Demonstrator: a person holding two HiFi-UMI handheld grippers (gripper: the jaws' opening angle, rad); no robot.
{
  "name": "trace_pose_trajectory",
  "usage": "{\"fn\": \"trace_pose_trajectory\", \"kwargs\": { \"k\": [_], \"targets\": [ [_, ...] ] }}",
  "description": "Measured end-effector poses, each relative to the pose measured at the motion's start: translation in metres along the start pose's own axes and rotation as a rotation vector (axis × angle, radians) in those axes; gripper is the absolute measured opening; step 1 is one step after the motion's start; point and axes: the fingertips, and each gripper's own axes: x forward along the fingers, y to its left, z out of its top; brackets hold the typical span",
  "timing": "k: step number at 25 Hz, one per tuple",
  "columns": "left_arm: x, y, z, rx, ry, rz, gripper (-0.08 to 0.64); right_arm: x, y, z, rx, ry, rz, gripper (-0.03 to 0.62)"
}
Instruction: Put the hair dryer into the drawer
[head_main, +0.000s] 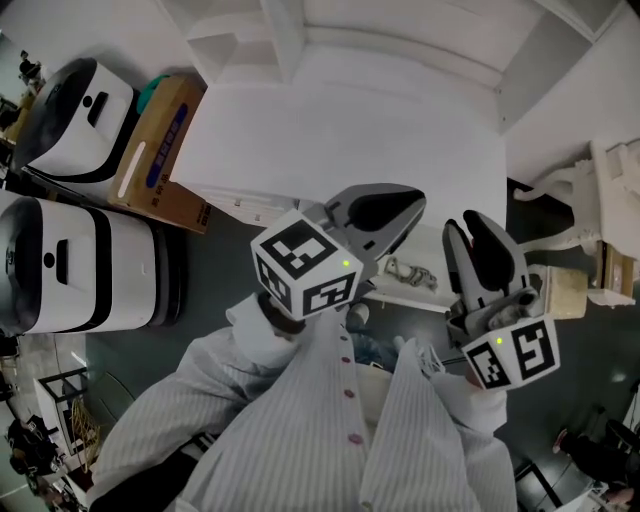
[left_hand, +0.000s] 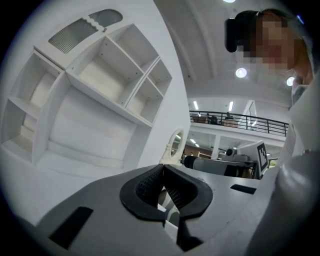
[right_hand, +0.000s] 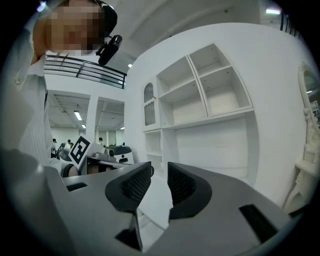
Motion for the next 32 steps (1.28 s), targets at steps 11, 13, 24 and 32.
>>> {"fn": "trace_pose_trajectory", "kwargs": {
  "k": [11, 13, 24, 32],
  "targets": [
    [-0.005, -0.005, -0.005, 0.000, 0.009, -0.006, 0.009, 0.000, 0.001, -0.012, 0.024, 0.038, -0.016, 0.018],
    [-0.006, -0.005, -0.004, 0.006, 0.009, -0.009, 0.009, 0.000, 0.002, -0.014, 0.021, 0.048, -0.021, 0.015],
    [-0.007, -0.011, -0.005, 0.011, 0.013, -0.030, 0.009, -0.001, 0.005, -0.011, 0.045, 0.047, -0.032, 0.012],
    [-0.012, -0.010, -0.006, 0.007, 0.012, -0.027, 0.009, 0.000, 0.007, -0.016, 0.068, 0.065, -0.030, 0.011]
  ]
}}
